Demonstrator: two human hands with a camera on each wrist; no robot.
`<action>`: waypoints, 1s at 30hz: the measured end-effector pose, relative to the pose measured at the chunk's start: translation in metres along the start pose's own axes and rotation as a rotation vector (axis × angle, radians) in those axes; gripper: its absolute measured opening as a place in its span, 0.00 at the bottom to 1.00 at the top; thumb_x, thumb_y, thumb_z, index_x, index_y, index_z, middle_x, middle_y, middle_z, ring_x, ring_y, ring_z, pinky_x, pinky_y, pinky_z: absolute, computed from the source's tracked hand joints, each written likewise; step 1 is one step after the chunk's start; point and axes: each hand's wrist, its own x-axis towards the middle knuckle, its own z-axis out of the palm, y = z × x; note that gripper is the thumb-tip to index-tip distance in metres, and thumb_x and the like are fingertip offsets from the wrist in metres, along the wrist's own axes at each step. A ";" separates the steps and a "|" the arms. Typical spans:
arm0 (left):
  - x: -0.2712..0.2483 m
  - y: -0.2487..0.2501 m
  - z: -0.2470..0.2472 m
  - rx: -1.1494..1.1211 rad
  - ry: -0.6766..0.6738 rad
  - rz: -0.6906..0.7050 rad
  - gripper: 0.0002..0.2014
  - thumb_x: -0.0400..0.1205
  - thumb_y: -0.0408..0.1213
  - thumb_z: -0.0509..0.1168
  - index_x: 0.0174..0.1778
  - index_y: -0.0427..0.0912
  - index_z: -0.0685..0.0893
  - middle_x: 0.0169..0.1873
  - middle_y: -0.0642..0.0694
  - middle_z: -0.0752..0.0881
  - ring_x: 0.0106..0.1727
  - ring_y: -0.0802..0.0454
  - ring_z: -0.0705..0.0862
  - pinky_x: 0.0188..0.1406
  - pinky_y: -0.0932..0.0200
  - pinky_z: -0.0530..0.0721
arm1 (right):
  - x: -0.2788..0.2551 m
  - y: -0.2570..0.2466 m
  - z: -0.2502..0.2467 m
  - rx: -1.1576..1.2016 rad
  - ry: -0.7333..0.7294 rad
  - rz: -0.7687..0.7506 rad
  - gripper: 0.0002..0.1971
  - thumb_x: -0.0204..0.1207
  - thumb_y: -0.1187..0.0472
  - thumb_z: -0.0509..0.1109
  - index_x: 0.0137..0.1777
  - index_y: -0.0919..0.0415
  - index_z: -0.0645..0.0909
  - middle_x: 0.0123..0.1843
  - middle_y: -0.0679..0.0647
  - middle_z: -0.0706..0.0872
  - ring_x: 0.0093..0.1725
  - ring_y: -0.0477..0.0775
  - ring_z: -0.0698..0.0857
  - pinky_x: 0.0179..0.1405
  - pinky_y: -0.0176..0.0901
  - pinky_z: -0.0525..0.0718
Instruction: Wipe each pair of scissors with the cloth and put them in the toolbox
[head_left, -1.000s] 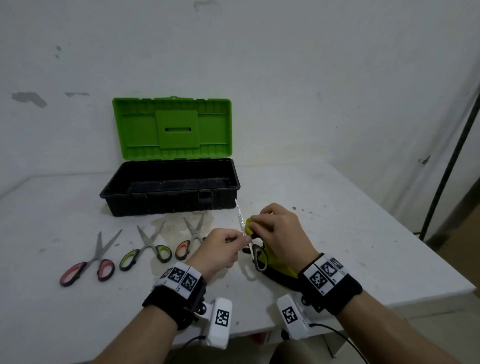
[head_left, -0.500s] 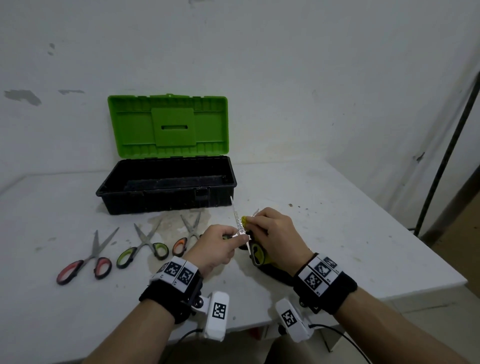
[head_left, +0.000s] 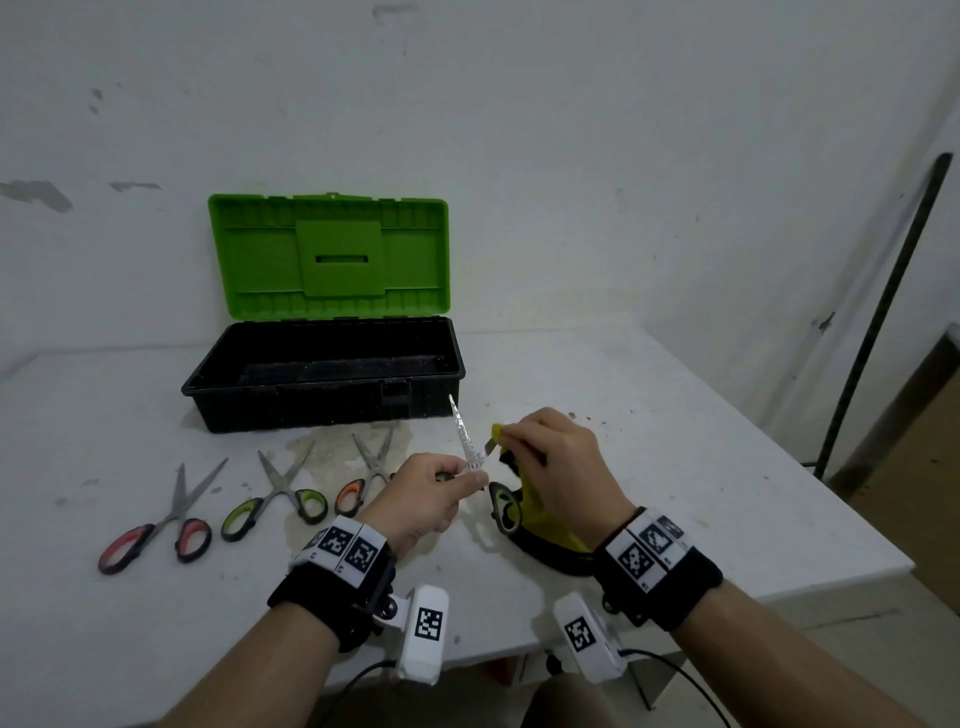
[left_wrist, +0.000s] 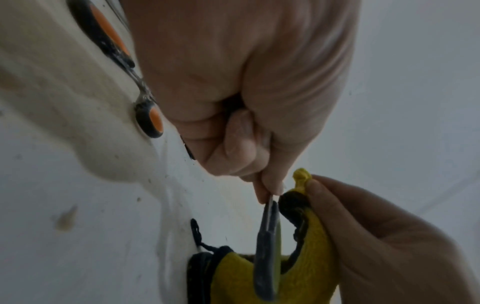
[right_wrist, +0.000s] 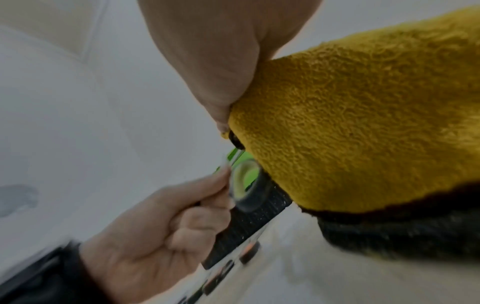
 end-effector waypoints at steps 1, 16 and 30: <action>0.000 0.001 0.000 0.008 -0.005 0.008 0.15 0.83 0.37 0.71 0.36 0.36 0.74 0.21 0.46 0.62 0.20 0.53 0.60 0.21 0.59 0.57 | -0.005 -0.003 0.003 -0.010 -0.043 -0.031 0.06 0.79 0.64 0.73 0.52 0.59 0.90 0.45 0.51 0.85 0.40 0.44 0.82 0.43 0.29 0.81; -0.002 0.003 -0.003 0.383 0.054 0.112 0.16 0.82 0.45 0.71 0.41 0.33 0.86 0.18 0.55 0.73 0.20 0.58 0.70 0.23 0.64 0.69 | 0.014 -0.003 -0.006 -0.145 -0.276 0.077 0.08 0.82 0.63 0.67 0.52 0.59 0.88 0.50 0.52 0.80 0.41 0.53 0.84 0.46 0.46 0.84; -0.002 0.001 -0.005 -0.241 -0.119 -0.120 0.10 0.84 0.32 0.69 0.39 0.36 0.76 0.24 0.50 0.62 0.20 0.58 0.58 0.16 0.66 0.54 | 0.001 0.000 -0.014 -0.006 -0.065 -0.107 0.06 0.80 0.66 0.71 0.53 0.60 0.88 0.48 0.50 0.82 0.40 0.43 0.82 0.43 0.30 0.81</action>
